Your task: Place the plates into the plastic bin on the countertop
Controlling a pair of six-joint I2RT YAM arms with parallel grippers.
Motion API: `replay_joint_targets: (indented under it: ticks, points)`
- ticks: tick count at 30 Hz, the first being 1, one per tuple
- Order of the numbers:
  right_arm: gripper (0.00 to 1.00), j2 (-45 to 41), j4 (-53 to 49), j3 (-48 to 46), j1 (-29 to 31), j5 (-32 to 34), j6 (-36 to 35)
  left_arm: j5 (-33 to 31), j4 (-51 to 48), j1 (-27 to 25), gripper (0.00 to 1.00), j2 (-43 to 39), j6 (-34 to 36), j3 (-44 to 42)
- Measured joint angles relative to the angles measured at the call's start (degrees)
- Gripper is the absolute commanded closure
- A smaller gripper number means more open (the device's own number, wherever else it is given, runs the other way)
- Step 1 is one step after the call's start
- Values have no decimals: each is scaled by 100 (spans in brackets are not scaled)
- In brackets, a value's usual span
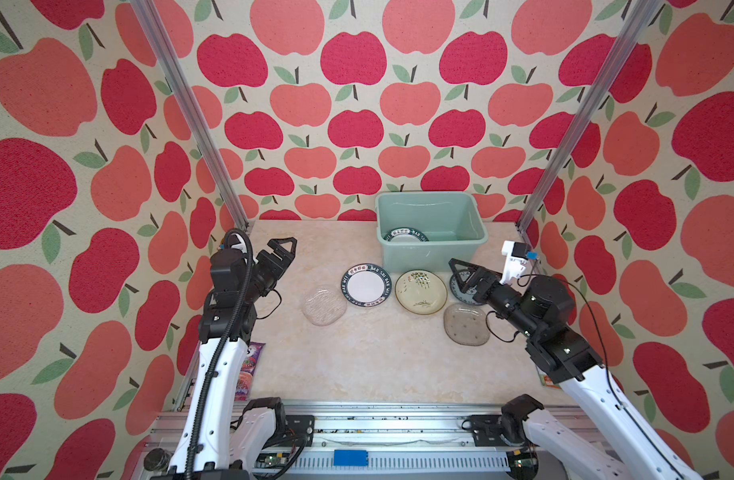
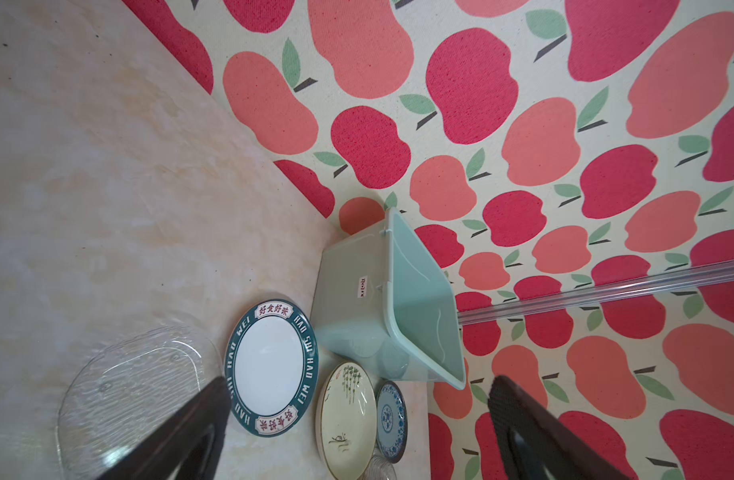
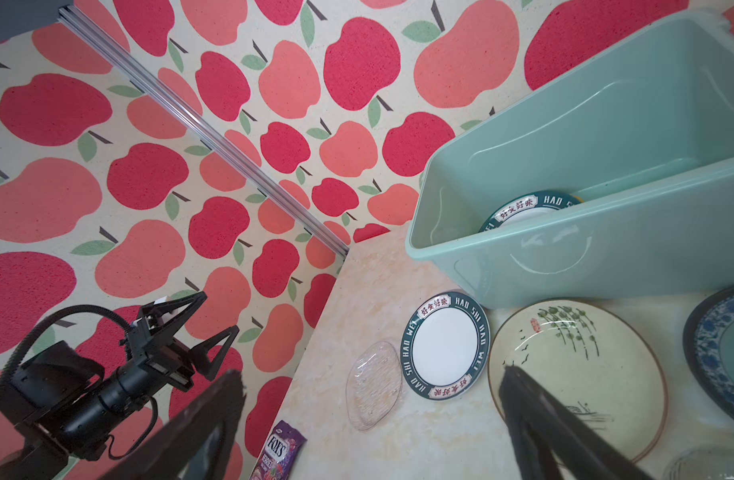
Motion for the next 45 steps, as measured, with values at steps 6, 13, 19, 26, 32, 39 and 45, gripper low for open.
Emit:
replay_joint_targets:
  ticks: [6,13,19,26,32,39,45]
  points:
    - [1,1034,520,-114,1648,1246,699,15,-688,0,1,1102,531,758]
    - [1,1958,1309,-264,2833,2234,1657,70,-1335,-61,1,1996,1283,1178]
    - [1,2682,2197,-678,3517,2876,2398,317,-1473,-146,1,2927,1961,1687]
    - [1,3558,3110,-973,3764,3206,3176,684,-1300,-313,1,4074,2529,2192]
    - [1,4535,4135,-1095,3764,3338,3687,1102,-938,-494,1,4988,2732,2599]
    - [1,5366,5128,-1307,3748,3331,4124,1414,-634,-802,1,5792,3016,2983]
    - [1,5578,5549,-1410,3565,3287,4286,1633,-389,-1038,1,6271,3134,3099]
